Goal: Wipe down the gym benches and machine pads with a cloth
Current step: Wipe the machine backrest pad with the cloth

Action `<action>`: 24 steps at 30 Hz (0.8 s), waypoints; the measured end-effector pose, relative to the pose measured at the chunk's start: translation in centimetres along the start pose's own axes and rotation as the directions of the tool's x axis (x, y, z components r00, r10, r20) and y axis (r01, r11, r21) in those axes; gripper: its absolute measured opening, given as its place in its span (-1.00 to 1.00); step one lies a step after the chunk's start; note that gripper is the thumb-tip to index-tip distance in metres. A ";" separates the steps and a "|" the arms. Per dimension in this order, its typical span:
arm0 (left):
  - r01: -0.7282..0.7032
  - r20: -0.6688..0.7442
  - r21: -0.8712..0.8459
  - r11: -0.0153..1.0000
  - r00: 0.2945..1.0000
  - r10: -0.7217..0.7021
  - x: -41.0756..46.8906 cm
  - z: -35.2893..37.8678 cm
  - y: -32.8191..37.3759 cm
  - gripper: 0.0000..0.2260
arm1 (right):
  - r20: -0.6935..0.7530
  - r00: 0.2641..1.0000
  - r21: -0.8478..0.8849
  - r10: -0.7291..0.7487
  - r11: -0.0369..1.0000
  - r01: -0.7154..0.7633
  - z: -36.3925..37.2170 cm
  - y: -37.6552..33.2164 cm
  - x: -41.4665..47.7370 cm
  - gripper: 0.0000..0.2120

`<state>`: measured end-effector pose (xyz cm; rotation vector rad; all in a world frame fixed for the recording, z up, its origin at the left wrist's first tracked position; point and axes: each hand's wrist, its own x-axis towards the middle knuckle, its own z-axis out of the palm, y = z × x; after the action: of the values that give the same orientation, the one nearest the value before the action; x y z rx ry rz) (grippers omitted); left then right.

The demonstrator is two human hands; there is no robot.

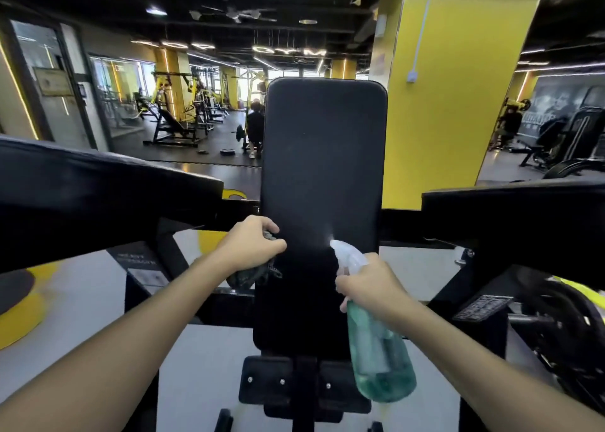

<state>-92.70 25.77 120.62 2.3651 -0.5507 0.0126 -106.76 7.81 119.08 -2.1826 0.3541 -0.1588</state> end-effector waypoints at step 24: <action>0.059 0.200 -0.051 0.997 0.979 -0.048 -3.8 2.6 -6.2 -0.83 | 0.101 0.982 -0.029 0.161 0.987 -0.159 7.4 6.9 -2.2 -0.38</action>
<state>-94.03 29.71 114.14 2.3389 -0.5740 -0.2624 -108.38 10.31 109.20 -2.1625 0.4724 0.0463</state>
